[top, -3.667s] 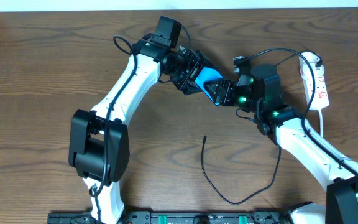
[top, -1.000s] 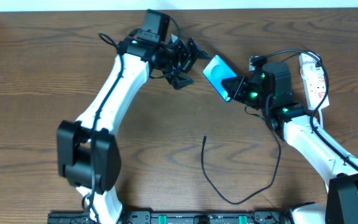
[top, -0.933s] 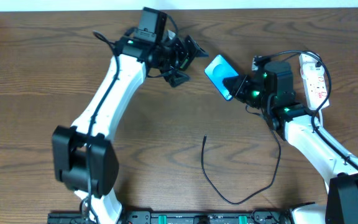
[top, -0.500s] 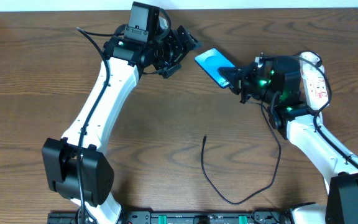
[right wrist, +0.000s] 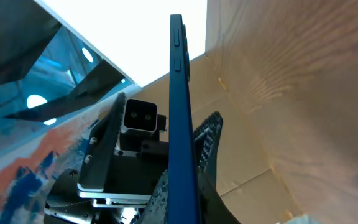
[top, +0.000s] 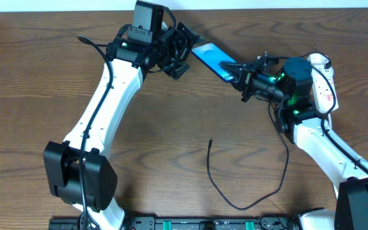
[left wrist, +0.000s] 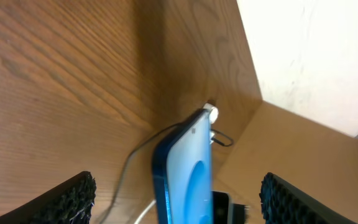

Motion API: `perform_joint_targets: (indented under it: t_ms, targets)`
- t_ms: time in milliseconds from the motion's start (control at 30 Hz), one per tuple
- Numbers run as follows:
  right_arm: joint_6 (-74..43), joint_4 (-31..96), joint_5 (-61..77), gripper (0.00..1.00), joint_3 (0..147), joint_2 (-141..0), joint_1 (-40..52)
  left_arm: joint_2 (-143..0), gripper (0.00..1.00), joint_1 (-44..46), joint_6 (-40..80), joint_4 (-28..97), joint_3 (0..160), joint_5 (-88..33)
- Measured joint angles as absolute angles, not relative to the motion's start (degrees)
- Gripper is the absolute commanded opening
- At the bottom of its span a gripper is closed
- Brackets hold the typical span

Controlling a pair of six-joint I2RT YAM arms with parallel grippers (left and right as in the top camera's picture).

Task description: Plug charger to phone and switch on socket

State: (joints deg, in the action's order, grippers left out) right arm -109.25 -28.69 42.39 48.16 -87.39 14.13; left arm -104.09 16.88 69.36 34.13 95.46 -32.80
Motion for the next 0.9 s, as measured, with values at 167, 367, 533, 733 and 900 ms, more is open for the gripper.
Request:
perform_joint_targets:
  t_ms: [167, 367, 533, 733, 900]
  targets:
    - [-114.2, -30.9, 41.1, 0.01, 48.2, -87.4, 16.6, -104.1, 0.84, 16.9, 73.7, 33.9, 95.5, -32.8]
    - [-116.5, -36.2, 35.6, 0.02, 48.2, -87.5, 20.4, -104.1, 0.84, 16.9, 76.1, 33.6, 95.5, -32.8]
    - [-116.8, -37.1, 32.5, 0.01, 48.2, -87.5, 21.6, -104.1, 0.84, 16.9, 76.7, 33.6, 95.5, -32.8]
    - [-116.8, -37.1, 31.0, 0.02, 48.2, -87.5, 21.6, -104.1, 0.82, 16.9, 76.7, 32.7, 95.5, -32.8]
    - [-116.8, -37.1, 30.8, 0.01, 48.2, -87.5, 21.6, -104.1, 0.79, 16.9, 76.9, 32.7, 95.5, -32.8]
